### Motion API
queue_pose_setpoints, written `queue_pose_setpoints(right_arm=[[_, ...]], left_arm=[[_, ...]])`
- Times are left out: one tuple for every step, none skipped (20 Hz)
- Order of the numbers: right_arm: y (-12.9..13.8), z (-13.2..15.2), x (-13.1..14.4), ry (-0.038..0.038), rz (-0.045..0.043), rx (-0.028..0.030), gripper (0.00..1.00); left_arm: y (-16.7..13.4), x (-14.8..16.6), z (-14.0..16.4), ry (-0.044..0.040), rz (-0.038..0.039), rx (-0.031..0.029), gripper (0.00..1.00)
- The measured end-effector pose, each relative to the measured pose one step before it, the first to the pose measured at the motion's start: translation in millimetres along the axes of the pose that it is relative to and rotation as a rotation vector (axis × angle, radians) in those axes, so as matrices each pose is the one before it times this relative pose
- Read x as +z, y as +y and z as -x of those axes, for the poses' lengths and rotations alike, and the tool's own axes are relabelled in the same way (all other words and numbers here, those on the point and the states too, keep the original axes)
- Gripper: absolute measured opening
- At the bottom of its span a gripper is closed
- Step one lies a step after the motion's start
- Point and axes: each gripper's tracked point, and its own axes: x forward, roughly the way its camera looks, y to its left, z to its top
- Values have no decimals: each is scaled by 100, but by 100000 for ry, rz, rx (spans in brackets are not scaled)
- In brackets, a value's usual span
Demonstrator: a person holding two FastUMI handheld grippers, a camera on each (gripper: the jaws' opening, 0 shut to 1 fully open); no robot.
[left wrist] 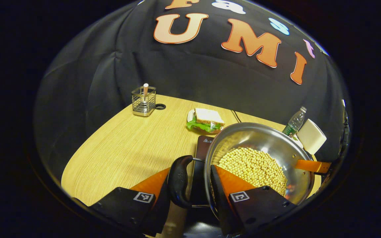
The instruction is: First push the handle of the pot to place it horizontally, then grasp the pot with both hands and set it on the induction cooktop.
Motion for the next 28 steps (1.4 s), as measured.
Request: queue_pose_setpoints(right_arm=[[-172, -219, -148, 202, -308, -165, 47], [-99, 110, -72, 298, -1219, 212, 48], [-238, 86, 84, -859, -464, -160, 49], [-117, 110, -180, 102, 768, -231, 50], [-48, 72, 71, -615, 974, -365, 53], [174, 108, 50, -104, 870, 91, 54], [36, 211, 243, -970, 343, 109, 57], [-98, 459, 426, -1688, 458, -72, 59], [-73, 346, 475, -1785, 582, 433, 64], [9, 321, 242, -960, 212, 387, 67], [-24, 343, 80, -169, -176, 368, 75], [-77, 314, -10, 144, 32, 674, 79], [-79, 380, 99, -327, 51, 574, 87], [-61, 474, 201, -820, 197, 546, 91], [-162, 536, 370, -1270, -162, 272, 94], [85, 527, 537, -1625, -457, 992, 95], [167, 682, 487, -1483, -856, 1669, 95], [22, 688, 327, -890, -947, 1258, 95], [-147, 523, 268, -770, -371, 481, 95], [-319, 403, 307, -1174, 259, -128, 95], [-426, 287, 219, -915, 744, -514, 95], [-308, 432, 63, -357, 542, -340, 95], [-337, 513, 151, -282, 124, 23, 95], [-277, 426, 246, -649, 148, -30, 95], [-426, 423, 457, -1018, 332, -494, 95], [-550, 400, 580, -1263, 768, -563, 95], [-584, 576, 788, -1637, 946, -587, 95], [-411, 624, 813, -1742, 1023, -455, 95]], left_arm=[[-289, -139, 349, 538, 11, -273, 70], [-107, 183, -78, -1195, -253, -417, 70], [-18, -242, -91, 585, -148, -270, 70], [22, 201, -101, -789, 211, -377, 70], [109, -187, -114, 457, 44, 209, 70], [16, -154, 126, 456, -776, 303, 68], [-31, -185, 258, 721, -1019, 1125, 73], [9, 139, 328, -514, -956, 656, 82], [297, 347, 617, -1123, -953, 1546, 89], [108, 304, 504, -1122, -201, 1116, 99], [144, 462, 827, -1725, -25, 1290, 99], [143, 571, 777, -2129, -372, 1453, 99], [24, 632, 688, -2061, -512, 1193, 99], [-95, 797, 744, -2121, -566, 564, 99], [-287, 724, 826, -1965, -590, 495, 100], [-142, 685, 492, -1917, -575, -71, 99], [-531, 778, 702, -2066, -480, -537, 99], [-569, 349, -86, -1656, -506, -806, 99], [-583, 497, 339, -1208, -201, -1015, 99], [-570, 254, 372, -227, 165, -890, 98], [-263, -80, 278, 464, 462, -122, 99], [-399, 137, 368, 229, 530, 29, 98], [-235, 223, 280, -353, 116, 141, 99], [-169, 473, 373, -979, -485, 498, 99], [-125, 568, 355, -1604, -751, 750, 99], [-221, 947, 542, -2289, -1251, 726, 99], [-138, 1067, 496, -2790, -1761, 738, 99], [-287, 1256, 408, -3141, -1599, 268, 99]])
